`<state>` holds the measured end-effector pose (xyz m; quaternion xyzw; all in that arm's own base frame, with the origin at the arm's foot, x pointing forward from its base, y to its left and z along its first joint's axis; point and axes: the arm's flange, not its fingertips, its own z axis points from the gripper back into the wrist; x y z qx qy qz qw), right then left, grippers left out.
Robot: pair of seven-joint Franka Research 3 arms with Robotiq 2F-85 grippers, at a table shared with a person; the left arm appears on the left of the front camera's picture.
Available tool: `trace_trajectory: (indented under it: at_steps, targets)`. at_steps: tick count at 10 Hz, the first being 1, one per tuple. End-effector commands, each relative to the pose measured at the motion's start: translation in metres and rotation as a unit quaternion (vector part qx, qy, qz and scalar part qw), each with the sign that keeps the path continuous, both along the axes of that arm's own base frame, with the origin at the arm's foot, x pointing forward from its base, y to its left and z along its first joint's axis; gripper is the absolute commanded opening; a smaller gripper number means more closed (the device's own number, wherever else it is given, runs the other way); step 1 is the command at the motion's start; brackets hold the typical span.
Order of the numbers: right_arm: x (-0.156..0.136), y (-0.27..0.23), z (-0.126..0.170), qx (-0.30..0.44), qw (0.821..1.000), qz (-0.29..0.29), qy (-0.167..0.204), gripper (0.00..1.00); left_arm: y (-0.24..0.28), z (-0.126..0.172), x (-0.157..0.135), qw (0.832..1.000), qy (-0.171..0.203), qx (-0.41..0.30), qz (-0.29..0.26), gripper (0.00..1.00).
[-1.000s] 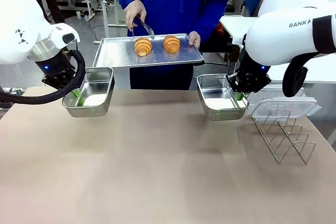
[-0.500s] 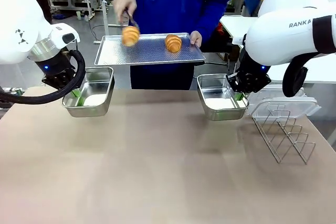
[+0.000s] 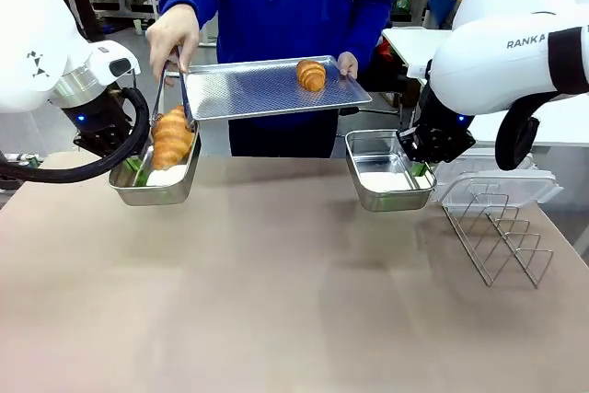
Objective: Place the bread in airtight containers.
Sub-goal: Once an object is inside an Airtight Container , place the container in the center of the table.
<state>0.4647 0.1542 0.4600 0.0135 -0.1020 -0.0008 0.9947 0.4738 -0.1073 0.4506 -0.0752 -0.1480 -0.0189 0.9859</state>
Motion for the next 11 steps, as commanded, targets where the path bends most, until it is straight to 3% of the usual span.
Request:
trace_trajectory:
  at_steps: [1,11]
  targets:
    - [0.0003,-0.0002,0.0043,-0.006,1.000,-0.008,-0.009,0.00,-0.0001,0.0051,0.0012,1.000,-0.006,0.001,-0.001,0.00]
    - [0.0003,-0.0002,0.0043,-0.006,1.000,-0.008,-0.009,0.00,-0.0001,0.0051,0.0012,1.000,-0.006,0.001,-0.001,0.00]
